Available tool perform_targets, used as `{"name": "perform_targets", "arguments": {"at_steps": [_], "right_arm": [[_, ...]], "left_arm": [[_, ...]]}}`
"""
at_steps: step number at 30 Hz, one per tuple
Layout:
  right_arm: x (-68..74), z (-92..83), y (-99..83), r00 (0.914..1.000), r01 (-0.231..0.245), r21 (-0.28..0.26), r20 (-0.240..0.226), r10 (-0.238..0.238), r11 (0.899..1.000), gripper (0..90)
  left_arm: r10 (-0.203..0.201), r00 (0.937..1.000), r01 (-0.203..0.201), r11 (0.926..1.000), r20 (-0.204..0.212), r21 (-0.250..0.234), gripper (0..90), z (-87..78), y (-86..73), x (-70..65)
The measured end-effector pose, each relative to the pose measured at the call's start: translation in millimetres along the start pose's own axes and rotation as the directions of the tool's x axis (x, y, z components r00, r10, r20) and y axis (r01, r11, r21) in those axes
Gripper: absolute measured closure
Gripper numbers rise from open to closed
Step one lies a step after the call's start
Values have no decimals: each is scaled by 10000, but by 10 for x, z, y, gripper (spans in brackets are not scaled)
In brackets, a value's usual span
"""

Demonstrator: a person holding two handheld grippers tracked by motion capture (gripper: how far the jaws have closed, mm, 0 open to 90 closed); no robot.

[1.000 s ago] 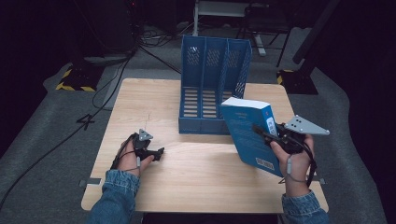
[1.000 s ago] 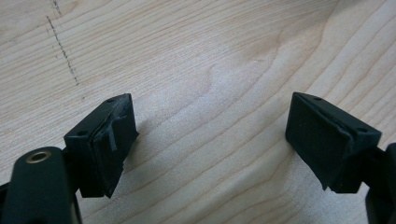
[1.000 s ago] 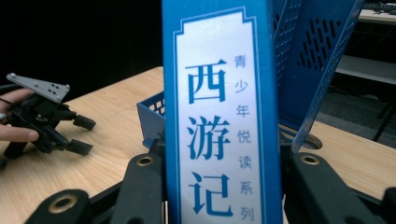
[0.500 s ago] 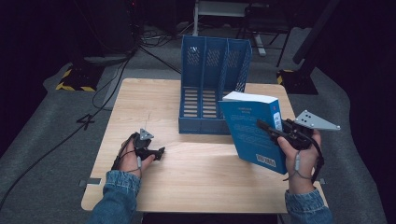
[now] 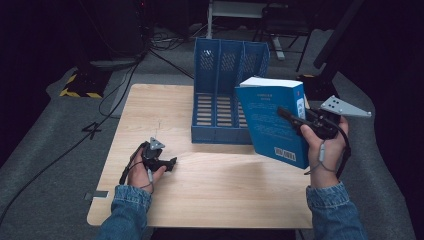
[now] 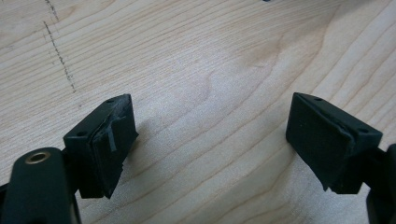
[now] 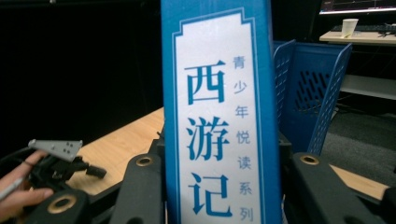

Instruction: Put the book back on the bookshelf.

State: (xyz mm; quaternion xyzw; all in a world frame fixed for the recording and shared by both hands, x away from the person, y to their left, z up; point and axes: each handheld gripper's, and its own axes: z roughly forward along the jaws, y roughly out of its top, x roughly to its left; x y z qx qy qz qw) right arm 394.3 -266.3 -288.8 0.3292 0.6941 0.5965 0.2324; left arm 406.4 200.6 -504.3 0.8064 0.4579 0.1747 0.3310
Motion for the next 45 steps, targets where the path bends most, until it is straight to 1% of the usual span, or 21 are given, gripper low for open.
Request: {"name": "perform_targets", "arguments": {"at_steps": [4,7,8,9,15,18,20,23,27,28,33,35,37,41,45], "right_arm": [[-77,65,105,9997,-232,-193,9,232,9995,619],[-121,102,171,9997,-242,-289,100,245,9993,618],[-149,113,201,9994,-268,-414,205,276,9988,618],[-149,113,201,9994,-268,-414,205,276,9988,618],[-286,177,265,9960,-820,-793,279,844,9935,618],[-338,237,305,9946,-942,-863,344,975,9918,619],[-383,304,332,9943,-957,-845,384,992,9918,618],[-447,398,350,9920,-1127,-872,467,1170,9898,618],[-552,547,362,9840,-1607,-1043,605,1675,9815,618],[-575,582,368,9826,-1663,-1067,654,1738,9803,618],[-681,756,423,9799,-1623,-990,1006,1721,9818,618],[-721,813,445,9769,-1698,-1006,1137,1809,9803,617],[-766,862,460,9724,-1833,-1049,1265,1960,9774,617],[-854,948,489,9606,-2215,-1158,1454,2371,9683,617],[-932,1043,466,9457,-2630,-1258,1624,2814,9566,616]], "left_arm": [[1,10000,-1,10000,9,2,166,0,0,1],[2,10000,-2,10000,13,1,165,1,2,1],[10,10000,-10,10000,14,7,165,2,3,1],[28,10000,-28,10000,32,12,165,3,4,2],[-36,10000,36,10000,60,-5,166,9,8,-3],[-35,10000,35,10000,60,-5,166,9,8,-4],[-19,10000,19,10000,51,4,167,7,8,-4],[-13,10000,12,10000,51,22,167,7,9,-6],[2,10000,-2,10000,58,-1,166,18,17,-10],[48,9999,-48,10000,97,27,166,18,21,-7],[52,9999,-52,10000,92,11,166,22,23,-14],[108,9999,-108,9999,121,4,167,22,23,-15],[125,9998,-125,9999,138,2,166,22,23,-14],[126,9996,-126,9999,258,12,164,26,28,-6],[140,9997,-140,9999,221,-6,163,29,28,-9]]}}
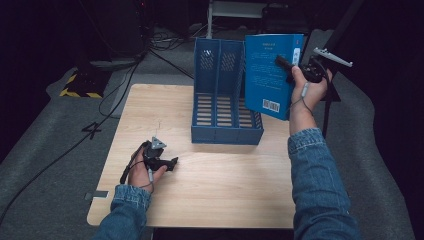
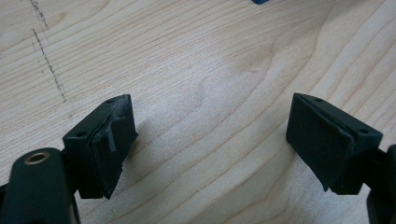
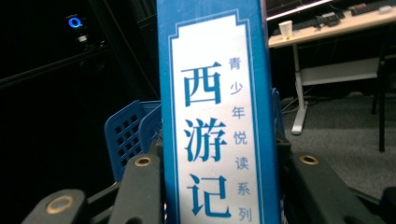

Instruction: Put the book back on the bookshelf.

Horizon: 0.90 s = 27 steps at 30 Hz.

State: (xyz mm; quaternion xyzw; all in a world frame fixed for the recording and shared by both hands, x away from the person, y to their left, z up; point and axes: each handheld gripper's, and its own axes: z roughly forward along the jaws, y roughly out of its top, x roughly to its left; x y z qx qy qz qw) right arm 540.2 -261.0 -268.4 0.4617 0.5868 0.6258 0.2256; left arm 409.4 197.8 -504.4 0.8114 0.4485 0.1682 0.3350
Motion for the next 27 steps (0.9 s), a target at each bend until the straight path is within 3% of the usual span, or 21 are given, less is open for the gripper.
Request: {"name": "perform_targets", "arguments": {"at_steps": [9,15,24,27], "right_arm": [[19,222,-30,9990,-262,-56,364,264,9996,615],[115,375,-90,9989,-39,169,475,31,9998,615],[88,526,-183,9985,-230,53,496,227,9997,611],[133,562,-210,9984,-32,72,566,28,10000,607]], "left_arm": [[96,10000,-96,10000,15,6,163,6,10,11],[74,10000,-74,10000,20,25,163,5,9,10],[48,10000,-48,10000,44,-27,163,11,12,12],[66,10000,-66,10000,33,-31,163,12,13,14]]}}
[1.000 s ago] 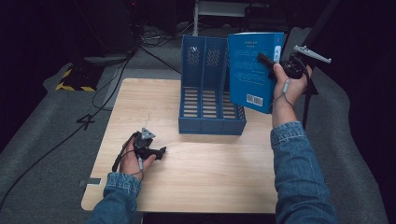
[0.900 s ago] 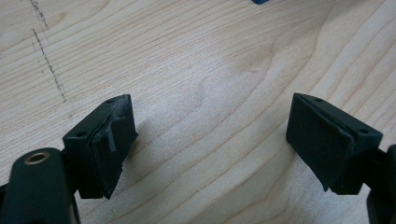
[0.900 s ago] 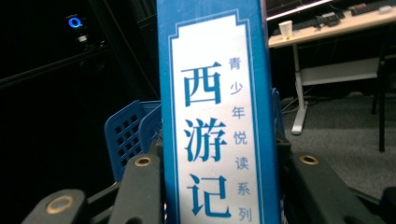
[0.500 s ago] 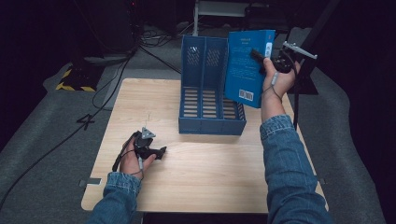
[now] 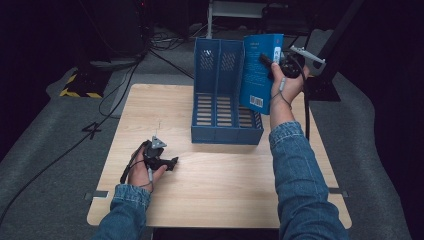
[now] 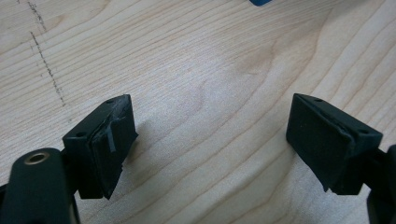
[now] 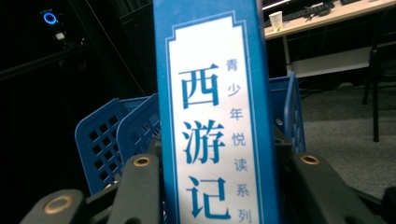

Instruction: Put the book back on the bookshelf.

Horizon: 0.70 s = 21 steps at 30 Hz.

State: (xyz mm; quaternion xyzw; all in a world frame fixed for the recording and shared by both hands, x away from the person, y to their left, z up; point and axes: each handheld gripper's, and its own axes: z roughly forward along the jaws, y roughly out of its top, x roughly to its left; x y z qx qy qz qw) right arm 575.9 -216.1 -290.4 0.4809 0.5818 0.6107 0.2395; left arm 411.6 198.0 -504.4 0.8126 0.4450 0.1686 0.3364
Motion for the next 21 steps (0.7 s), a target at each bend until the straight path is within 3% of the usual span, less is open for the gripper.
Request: {"name": "perform_targets", "arguments": {"at_steps": [9,21], "right_arm": [[83,118,-120,9957,811,1130,354,-856,9903,598],[113,290,-307,9852,1410,1914,698,-1568,9713,597]], "left_arm": [[-16,10000,16,10000,27,38,166,-2,-1,-6],[25,10000,-25,10000,12,11,166,1,2,-1]]}}
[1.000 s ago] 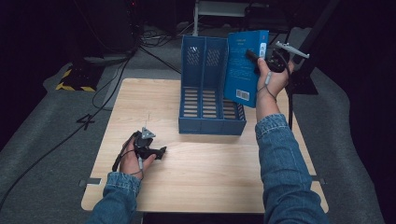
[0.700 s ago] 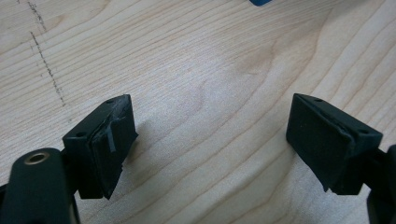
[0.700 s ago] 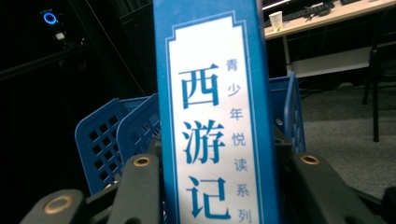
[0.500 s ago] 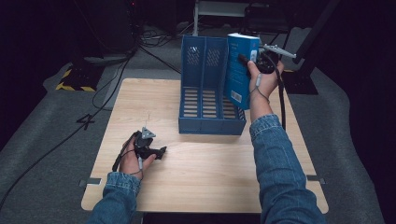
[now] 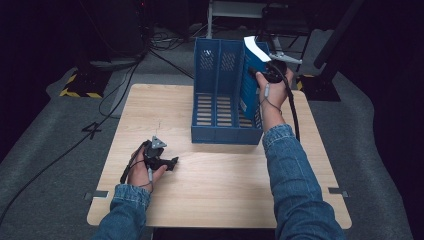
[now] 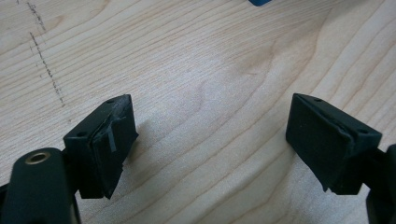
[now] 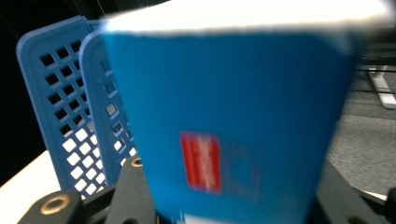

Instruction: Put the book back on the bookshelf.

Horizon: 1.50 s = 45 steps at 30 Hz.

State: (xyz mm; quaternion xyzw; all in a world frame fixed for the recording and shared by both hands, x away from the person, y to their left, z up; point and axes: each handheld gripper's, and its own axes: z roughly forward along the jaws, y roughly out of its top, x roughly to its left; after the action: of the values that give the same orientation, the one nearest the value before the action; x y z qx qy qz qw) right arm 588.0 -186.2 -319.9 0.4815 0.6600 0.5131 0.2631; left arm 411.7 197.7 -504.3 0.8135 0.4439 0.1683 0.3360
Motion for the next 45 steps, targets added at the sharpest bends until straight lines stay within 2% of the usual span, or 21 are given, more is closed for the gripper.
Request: {"name": "perform_targets", "arguments": {"at_steps": [9,13,14,16,17,19,23,27,31,37,39,45], "right_arm": [[38,106,-108,9994,272,422,182,-280,9987,599],[15,185,-239,9985,418,835,318,-446,9956,599],[11,204,-279,9985,384,928,344,-417,9949,600],[-5,210,-319,9996,152,738,232,-170,9972,600],[3,211,-319,9995,176,739,251,-195,9971,600],[28,216,-309,9977,531,812,374,-563,9953,600],[105,206,-333,9943,522,869,878,-598,9949,598],[208,197,-368,9847,1044,873,1305,-1153,9907,588],[183,192,-363,9853,1011,927,1286,-1126,9906,577],[170,179,-333,9820,1280,1169,1243,-1424,9849,526],[168,143,-310,9814,1352,1153,1209,-1490,9841,494],[168,39,-253,9823,1422,1051,1074,-1534,9842,472]], "left_arm": [[-2,10000,1,10000,13,29,167,-2,-1,-2],[14,10000,-14,10000,8,22,167,-1,-1,-2],[-6,10000,6,10000,14,21,167,0,-2,-3],[7,10000,-7,10000,12,23,167,-1,-1,-2],[11,10000,-11,10000,14,24,167,-1,-1,-2],[10,10000,-10,10000,11,23,167,-1,-2,-2],[45,10000,-45,10000,-2,26,167,-1,-2,-1],[64,10000,-64,10000,-8,15,168,-1,-2,-1],[18,10000,-18,10000,-11,29,170,-5,-4,-8],[-35,10000,35,10000,-19,-4,168,-18,-22,-23],[-28,10000,28,10000,-22,-3,168,-19,-23,-23],[-11,10000,11,10000,14,19,168,-24,-28,-25]]}}
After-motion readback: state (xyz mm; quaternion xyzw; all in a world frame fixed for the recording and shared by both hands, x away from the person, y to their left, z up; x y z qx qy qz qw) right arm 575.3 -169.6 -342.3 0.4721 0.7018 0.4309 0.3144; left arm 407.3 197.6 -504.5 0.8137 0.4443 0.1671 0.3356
